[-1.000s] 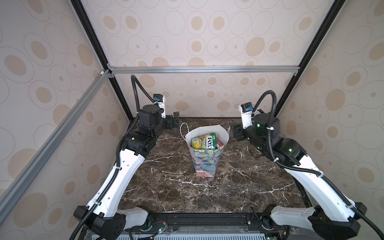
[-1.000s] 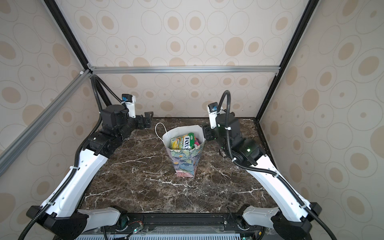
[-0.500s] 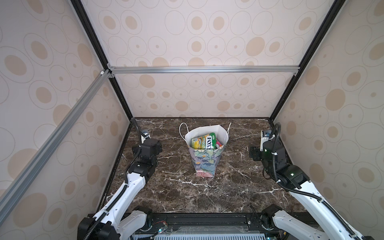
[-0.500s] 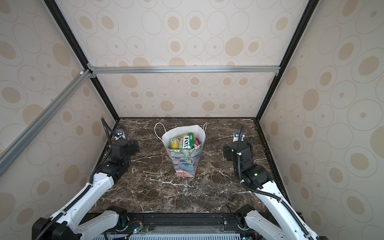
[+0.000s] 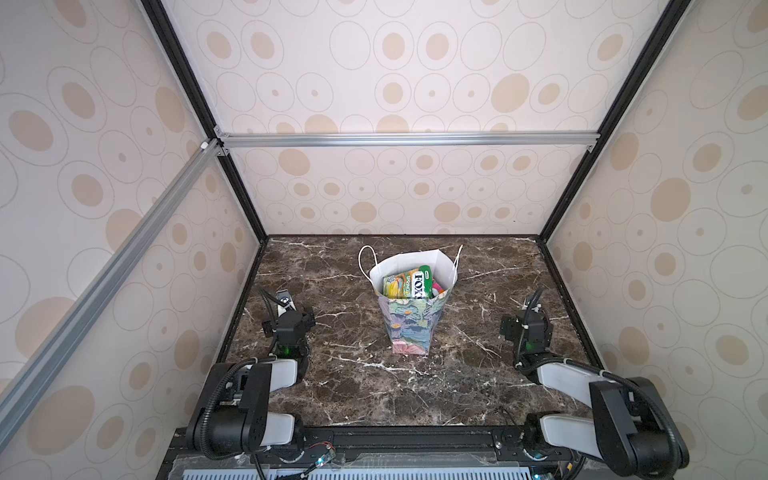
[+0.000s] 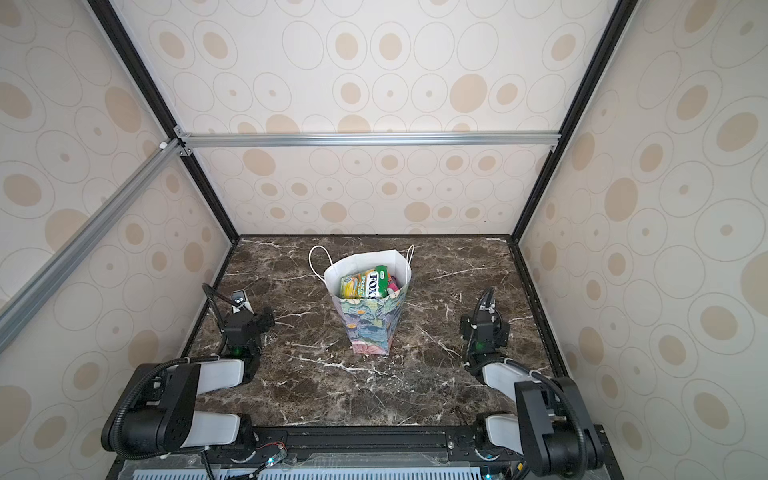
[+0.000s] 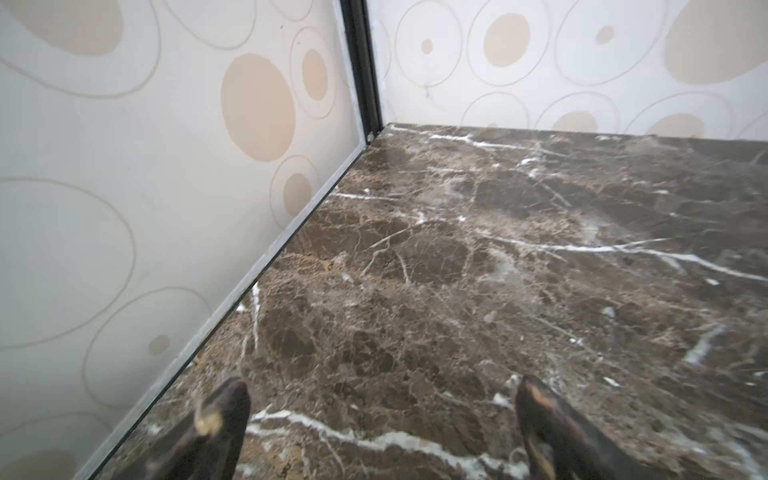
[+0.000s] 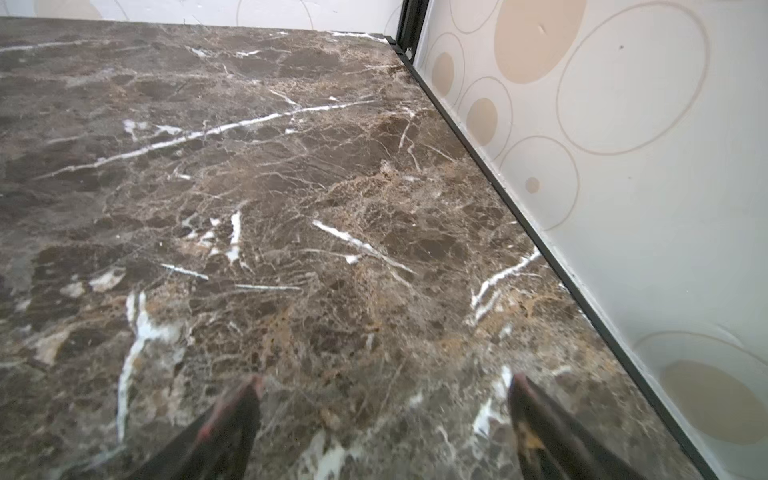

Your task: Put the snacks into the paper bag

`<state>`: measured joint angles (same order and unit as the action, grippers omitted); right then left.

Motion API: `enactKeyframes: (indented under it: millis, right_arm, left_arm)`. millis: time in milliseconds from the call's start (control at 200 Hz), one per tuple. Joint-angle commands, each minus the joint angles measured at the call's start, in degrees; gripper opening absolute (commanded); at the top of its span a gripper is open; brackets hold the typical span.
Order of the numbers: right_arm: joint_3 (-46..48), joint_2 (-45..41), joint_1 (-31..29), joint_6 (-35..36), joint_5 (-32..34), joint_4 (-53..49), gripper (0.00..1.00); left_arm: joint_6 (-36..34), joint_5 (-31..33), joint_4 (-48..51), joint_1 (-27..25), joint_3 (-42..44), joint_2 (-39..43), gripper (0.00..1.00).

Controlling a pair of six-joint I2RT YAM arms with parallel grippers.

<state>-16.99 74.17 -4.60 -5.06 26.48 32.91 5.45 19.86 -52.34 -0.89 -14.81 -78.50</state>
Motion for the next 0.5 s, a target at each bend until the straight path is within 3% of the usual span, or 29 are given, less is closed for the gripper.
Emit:
enactKeyframes:
  millis: [0,65,200,270,300,325,395,495]
  right_arm:
    - [-0.3,3.8,1.8,0.6,-9.3,16.5,0.95]
    - [-0.4,7.9,1.9,1.2,-10.8,19.7,0.95]
    - [0.0,15.0,1.8,2.7,-11.7,28.7,1.00]
    - [-4.4,13.5,1.4,4.4,-15.6,17.6,1.00]
    - [-6.5,13.2,1.4,5.6,-19.8,12.3,1.00]
    - [-7.4,14.1,1.4,7.1,-23.1,12.4,1.00]
    - [-5.7,14.6,1.4,7.1,-22.5,16.6,1.00]
    - [-7.2,13.7,1.4,6.8,-22.3,12.6,1.00]
  left_arm:
    - [-2.3,-10.8,-13.7,0.6,3.6,1.9,1.00]
    - [-3.0,-17.2,-19.2,0.5,6.5,2.3,1.00]
    - [-3.0,-16.0,-22.3,0.6,5.0,-4.5,1.00]
    - [-4.5,-19.5,-22.3,0.5,0.9,-12.1,1.00]
    - [-4.3,-19.8,-20.2,0.6,0.1,-10.9,1.00]
    - [-4.2,-19.3,-19.1,0.7,0.7,-9.8,1.00]
    - [-3.9,-17.5,-20.5,0.4,0.5,-10.9,1.00]
    - [-3.9,-17.5,-20.0,0.3,0.6,-10.5,1.00]
